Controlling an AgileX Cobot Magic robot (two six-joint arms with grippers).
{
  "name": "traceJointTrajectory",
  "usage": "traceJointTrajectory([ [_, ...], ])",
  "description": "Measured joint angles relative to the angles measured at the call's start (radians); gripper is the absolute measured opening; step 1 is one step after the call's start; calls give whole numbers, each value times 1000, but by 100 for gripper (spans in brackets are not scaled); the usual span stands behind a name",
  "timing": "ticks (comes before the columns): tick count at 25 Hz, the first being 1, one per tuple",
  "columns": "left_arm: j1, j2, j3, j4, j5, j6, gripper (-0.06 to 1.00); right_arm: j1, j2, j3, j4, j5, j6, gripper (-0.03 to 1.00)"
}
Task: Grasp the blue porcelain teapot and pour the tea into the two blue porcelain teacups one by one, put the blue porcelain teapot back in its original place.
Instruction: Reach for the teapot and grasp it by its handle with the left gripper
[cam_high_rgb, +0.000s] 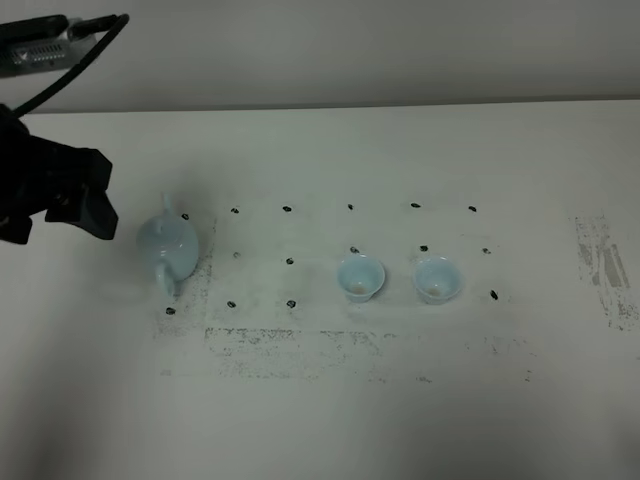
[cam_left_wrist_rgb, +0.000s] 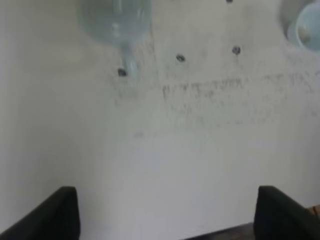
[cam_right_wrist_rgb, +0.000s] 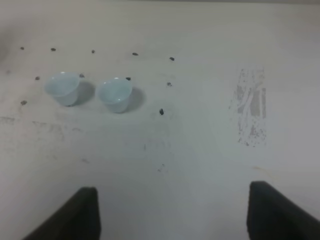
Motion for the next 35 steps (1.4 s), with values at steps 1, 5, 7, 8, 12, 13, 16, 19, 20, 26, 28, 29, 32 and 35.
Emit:
traceJointTrajectory([
  [1, -1, -8, 12, 10, 0, -21, 7, 0, 0, 0, 0, 0, 0, 59],
  [5, -1, 26, 36, 73, 0, -77, 7, 0, 0, 0, 0, 0, 0, 59],
  [7, -1, 69, 38, 84, 0, -84, 7, 0, 0, 0, 0, 0, 0, 59],
  [8, -1, 99, 38, 82, 0, -82, 7, 0, 0, 0, 0, 0, 0, 59],
  [12, -1, 239, 16, 46, 0, -56, 7, 0, 0, 0, 0, 0, 0, 59],
  [13, -1, 267, 4, 45, 0, -53, 7, 0, 0, 0, 0, 0, 0, 59],
  [16, -1, 353, -26, 45, -4, -57, 7, 0, 0, 0, 0, 0, 0, 59],
  [19, -1, 417, -41, 56, -11, -63, 7, 0, 0, 0, 0, 0, 0, 59],
  [20, -1, 435, -41, 58, -16, -64, 7, 0, 0, 0, 0, 0, 0, 59],
  [26, -1, 517, -79, 61, -52, -69, 7, 0, 0, 0, 0, 0, 0, 59],
  [28, -1, 552, -120, 61, -43, -69, 7, 0, 0, 0, 0, 0, 0, 59],
  [29, -1, 574, -148, 61, -32, -69, 7, 0, 0, 0, 0, 0, 0, 59],
  [32, -1, 629, -227, 61, 0, -69, 7, 0, 0, 0, 0, 0, 0, 59],
  [35, -7, 668, -277, 61, 0, -68, 7, 0, 0, 0, 0, 0, 0, 59],
])
